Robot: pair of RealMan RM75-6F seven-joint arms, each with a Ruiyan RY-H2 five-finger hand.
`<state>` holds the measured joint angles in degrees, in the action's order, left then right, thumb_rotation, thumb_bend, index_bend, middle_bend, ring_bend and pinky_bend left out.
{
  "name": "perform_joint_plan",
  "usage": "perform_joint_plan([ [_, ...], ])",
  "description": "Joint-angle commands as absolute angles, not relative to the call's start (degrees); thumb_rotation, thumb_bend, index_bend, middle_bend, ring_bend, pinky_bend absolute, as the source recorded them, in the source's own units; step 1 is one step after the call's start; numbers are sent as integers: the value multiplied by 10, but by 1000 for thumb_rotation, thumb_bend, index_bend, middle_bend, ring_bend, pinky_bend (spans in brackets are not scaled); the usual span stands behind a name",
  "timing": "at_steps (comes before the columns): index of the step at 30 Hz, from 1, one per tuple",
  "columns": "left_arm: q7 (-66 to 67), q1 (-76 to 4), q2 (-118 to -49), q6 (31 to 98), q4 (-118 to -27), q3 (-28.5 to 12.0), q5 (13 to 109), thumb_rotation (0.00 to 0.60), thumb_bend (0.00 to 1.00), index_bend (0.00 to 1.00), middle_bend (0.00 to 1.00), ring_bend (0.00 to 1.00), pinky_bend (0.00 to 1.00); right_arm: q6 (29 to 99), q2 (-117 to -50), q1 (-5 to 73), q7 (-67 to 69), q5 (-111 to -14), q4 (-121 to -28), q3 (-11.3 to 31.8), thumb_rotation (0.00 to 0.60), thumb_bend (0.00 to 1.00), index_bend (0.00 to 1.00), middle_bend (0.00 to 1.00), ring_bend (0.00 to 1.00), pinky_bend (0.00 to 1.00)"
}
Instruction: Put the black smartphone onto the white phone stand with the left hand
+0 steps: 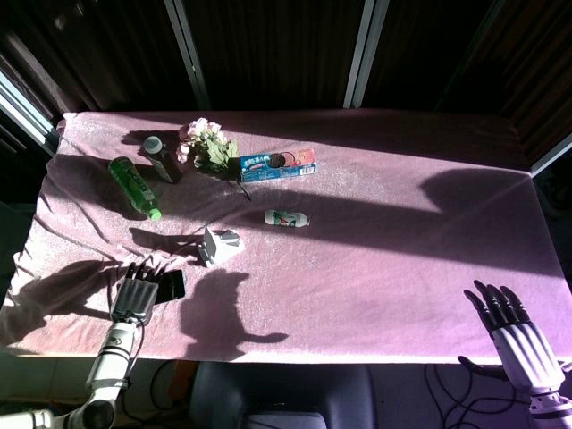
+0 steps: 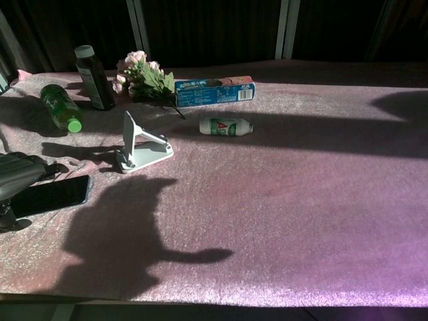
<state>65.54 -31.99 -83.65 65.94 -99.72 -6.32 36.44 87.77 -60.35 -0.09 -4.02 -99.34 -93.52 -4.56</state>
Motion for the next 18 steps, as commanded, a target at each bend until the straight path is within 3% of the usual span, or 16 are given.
perform_joint_plan([
  [1,668,-341,-848,674,-997,-67,331,600,288,79,157,2,0,878,-604,-1,-41,-996,-935,-47,600,128,0,0,0,0],
  [5,668,-357,-856,683,-992,-68,308,600,283,121,226,36,8,878,-604,0,-40,-996,-936,-47,600,128,0,0,0,0],
  [9,670,-371,-860,685,-987,-67,285,600,281,232,375,121,29,879,-603,-1,-39,-996,-935,-47,600,128,0,0,0,0],
  [14,673,-389,-865,680,-976,-65,254,600,282,291,449,166,34,881,-603,-1,-37,-996,-935,-46,600,128,0,0,0,0],
  [18,665,-398,-867,679,-968,-59,253,600,282,406,568,246,46,882,-603,-1,-36,-996,-935,-46,600,128,0,0,0,0],
])
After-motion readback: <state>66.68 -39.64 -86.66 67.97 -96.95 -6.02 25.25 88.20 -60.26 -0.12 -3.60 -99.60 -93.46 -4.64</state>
